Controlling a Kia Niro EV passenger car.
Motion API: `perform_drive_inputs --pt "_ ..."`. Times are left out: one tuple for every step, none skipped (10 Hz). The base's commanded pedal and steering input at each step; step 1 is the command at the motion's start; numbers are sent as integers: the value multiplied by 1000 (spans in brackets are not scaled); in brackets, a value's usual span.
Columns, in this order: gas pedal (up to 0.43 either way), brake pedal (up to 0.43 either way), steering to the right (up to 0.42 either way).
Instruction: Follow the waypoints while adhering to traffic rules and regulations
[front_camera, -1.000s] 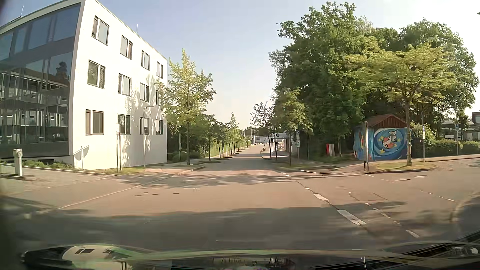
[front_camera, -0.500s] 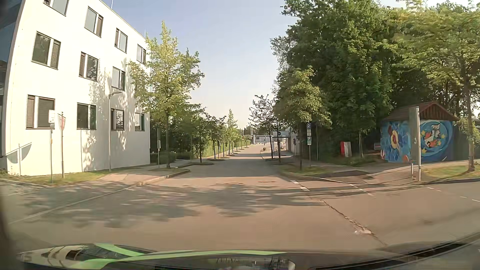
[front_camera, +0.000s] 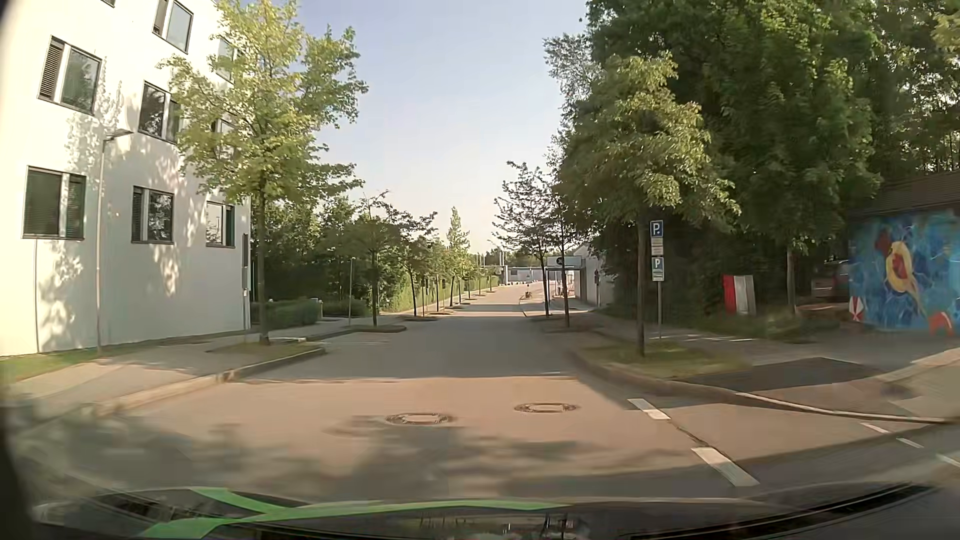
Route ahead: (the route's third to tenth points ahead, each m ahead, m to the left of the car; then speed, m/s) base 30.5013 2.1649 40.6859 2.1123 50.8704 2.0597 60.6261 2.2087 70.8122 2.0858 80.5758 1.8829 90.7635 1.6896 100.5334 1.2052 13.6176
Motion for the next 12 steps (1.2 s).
perform_drive_inputs --pt "130 0 -1" --pt "130 0 -6" --pt "130 0 -12" --pt "130 0 -16" --pt "130 0 -15" --pt "130 0 -15" --pt "130 0 -14" --pt "130 0 -13" --pt "130 0 -12" --pt "130 0 -7" --pt "130 0 -4" --pt "79 0 -3"
